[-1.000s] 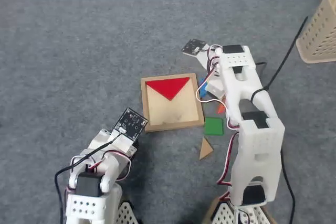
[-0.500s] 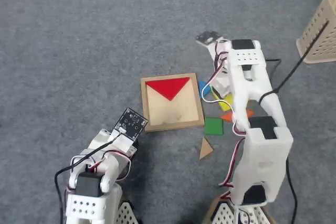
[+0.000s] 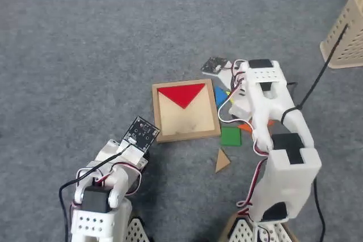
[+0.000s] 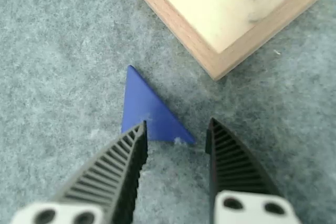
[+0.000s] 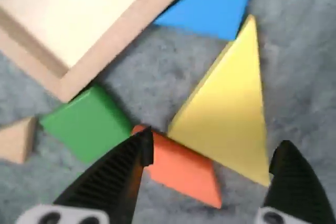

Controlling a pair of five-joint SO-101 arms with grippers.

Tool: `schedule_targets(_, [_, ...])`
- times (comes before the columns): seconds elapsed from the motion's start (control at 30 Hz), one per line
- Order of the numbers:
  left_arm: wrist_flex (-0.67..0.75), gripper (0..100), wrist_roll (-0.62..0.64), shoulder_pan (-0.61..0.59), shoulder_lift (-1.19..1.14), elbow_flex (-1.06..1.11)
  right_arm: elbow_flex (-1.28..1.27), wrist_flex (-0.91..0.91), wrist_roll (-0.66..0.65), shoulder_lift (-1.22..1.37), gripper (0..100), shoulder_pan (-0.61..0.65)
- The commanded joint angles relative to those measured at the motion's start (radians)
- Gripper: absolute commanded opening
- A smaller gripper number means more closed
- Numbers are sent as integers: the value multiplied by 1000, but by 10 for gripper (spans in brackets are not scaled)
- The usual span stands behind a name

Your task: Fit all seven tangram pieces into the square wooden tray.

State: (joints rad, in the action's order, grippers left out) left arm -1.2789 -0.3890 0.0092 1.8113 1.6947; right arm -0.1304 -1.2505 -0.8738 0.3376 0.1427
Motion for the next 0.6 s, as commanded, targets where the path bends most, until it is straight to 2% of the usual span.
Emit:
schedule_targets(0.0, [-5,176,8,2,12,-10,3,54,-20,-21,344,28])
schedule_targets(0.13, [-5,176,8,2,12,-10,17,93,-20,47,343,21])
schedule_targets(0.37, [-5,176,8,2,12,-10,103,28,-20,111,292,-44])
schedule_targets(0.47, [-5,176,8,2,12,-10,143,-19,-23,101,310,-53])
schedule_targets(0.57, [-5,176,8,2,12,-10,158,-71,-97,85,340,-48])
